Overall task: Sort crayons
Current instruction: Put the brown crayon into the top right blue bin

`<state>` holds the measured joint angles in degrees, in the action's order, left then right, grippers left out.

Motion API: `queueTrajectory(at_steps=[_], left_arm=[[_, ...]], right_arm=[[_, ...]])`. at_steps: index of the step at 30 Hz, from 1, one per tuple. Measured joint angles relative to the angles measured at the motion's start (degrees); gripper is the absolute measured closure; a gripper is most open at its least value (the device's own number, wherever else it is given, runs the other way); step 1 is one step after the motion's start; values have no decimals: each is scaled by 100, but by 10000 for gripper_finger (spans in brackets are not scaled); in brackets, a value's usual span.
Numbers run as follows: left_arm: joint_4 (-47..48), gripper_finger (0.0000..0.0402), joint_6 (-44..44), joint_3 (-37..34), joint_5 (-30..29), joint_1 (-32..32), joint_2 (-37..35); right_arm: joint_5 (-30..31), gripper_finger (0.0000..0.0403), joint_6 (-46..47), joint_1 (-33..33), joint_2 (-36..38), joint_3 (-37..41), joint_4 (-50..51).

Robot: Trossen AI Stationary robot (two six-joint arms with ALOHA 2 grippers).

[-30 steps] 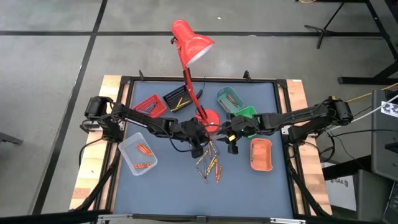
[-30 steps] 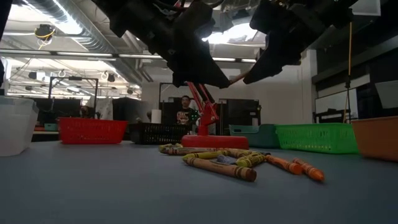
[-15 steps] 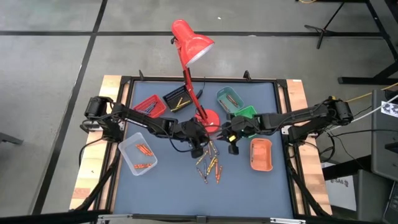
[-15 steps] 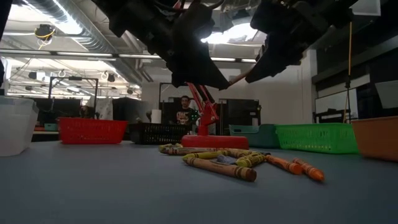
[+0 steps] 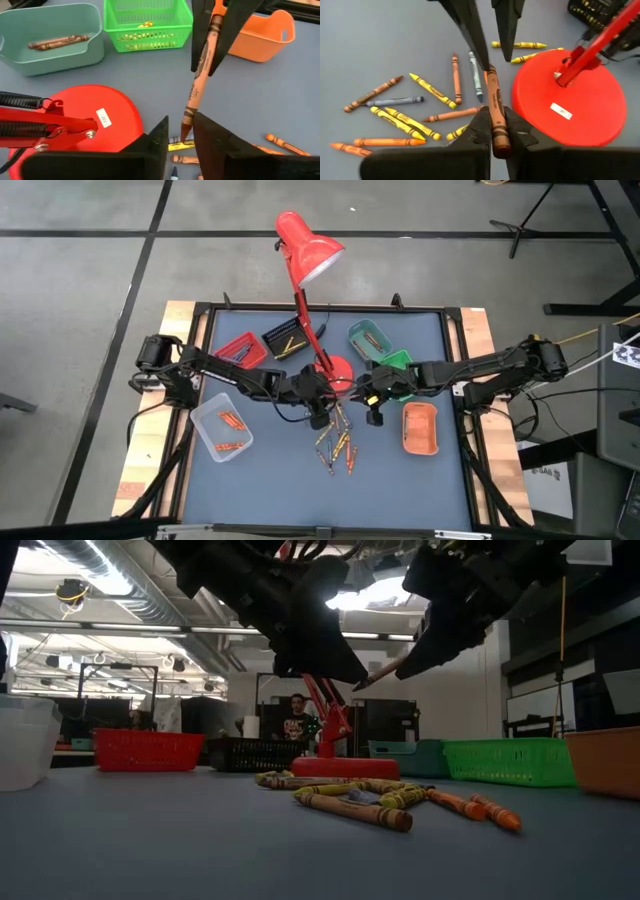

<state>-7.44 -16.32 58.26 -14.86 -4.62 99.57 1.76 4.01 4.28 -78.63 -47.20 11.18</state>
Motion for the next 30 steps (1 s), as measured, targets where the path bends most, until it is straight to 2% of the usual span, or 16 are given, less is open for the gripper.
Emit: queueTrajectory(at_steps=[5, 16, 19, 23, 30], left_arm=[[62, 290, 0, -2, -21, 0, 0], [99, 283, 0, 0, -8, 0, 0], [100, 283, 0, 0, -9, 0, 0], [101, 283, 0, 0, -6, 0, 0], [101, 283, 0, 0, -6, 0, 0]], right_arm=[[136, 388, -4, -344, 0, 0, 306], [2028, 378, -7, -1631, 0, 0, 1156], [2006, 385, -119, -2041, 0, 0, 1248], [1582, 384, -170, -2476, 0, 0, 1259], [1370, 337, -174, -2845, 0, 0, 1257]])
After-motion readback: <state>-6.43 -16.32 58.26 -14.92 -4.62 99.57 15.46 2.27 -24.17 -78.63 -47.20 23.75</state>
